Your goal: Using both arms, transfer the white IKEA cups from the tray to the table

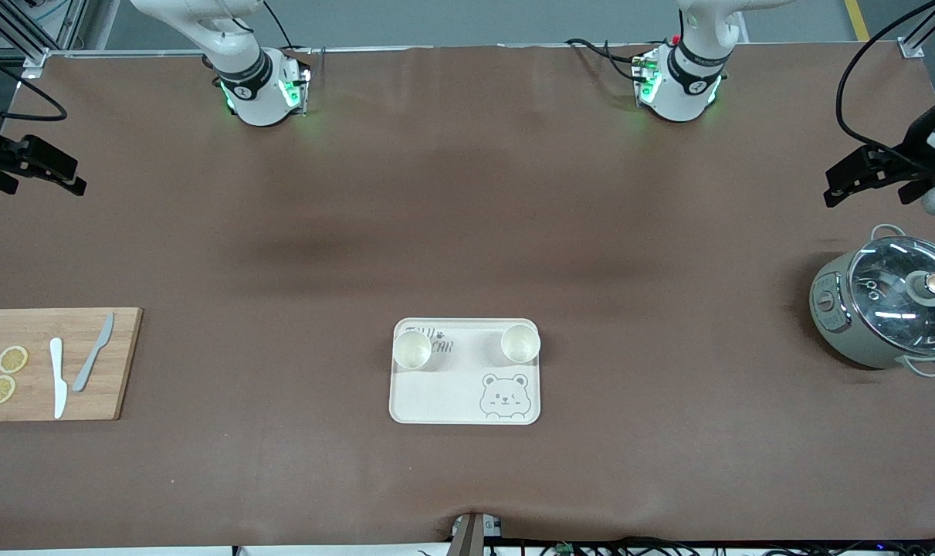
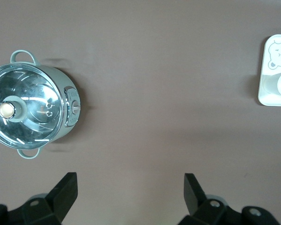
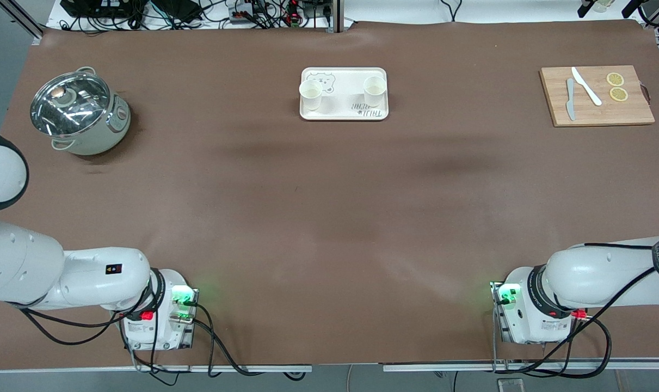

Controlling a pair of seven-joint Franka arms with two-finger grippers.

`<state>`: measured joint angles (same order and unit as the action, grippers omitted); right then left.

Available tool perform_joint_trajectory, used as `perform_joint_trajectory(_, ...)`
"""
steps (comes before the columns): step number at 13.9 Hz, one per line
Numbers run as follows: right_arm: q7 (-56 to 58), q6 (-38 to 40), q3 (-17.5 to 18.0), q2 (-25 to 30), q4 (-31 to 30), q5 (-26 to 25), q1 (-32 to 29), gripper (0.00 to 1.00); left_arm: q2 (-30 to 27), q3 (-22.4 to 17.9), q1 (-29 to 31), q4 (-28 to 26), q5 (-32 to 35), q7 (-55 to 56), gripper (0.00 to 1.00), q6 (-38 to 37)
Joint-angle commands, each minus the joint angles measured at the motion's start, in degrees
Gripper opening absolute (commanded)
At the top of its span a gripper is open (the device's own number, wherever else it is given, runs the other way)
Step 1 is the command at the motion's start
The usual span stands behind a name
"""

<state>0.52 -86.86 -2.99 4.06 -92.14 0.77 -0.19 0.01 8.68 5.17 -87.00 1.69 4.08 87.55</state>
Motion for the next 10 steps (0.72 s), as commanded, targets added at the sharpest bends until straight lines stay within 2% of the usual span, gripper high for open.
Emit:
perform_joint_trajectory(1,0.6,1.3,0.2,-0.5,1.3,-0.5,-0.2,1.00,-0.4,1.0,0.0,-0.1,0.9,-0.9,1.00,0.1)
perform_joint_trajectory(4,0.6,1.6,0.3,-0.6,1.3,-0.5,-0.3,1.00,-0.2,0.9,-0.2,0.4,0.9,-0.7,1.00,0.1)
perform_joint_trajectory(6,0.6,1.6,0.3,-0.6,1.3,-0.5,-0.3,1.00,2.9,1.0,-0.4,2.5,0.7,-0.1,1.00,0.1)
perform_joint_trajectory(10,0.5,1.8,0.3,-0.6,1.3,-0.5,-0.2,1.00,6.9,1.2,-6.2,3.0,0.7,6.2,1.00,1.1)
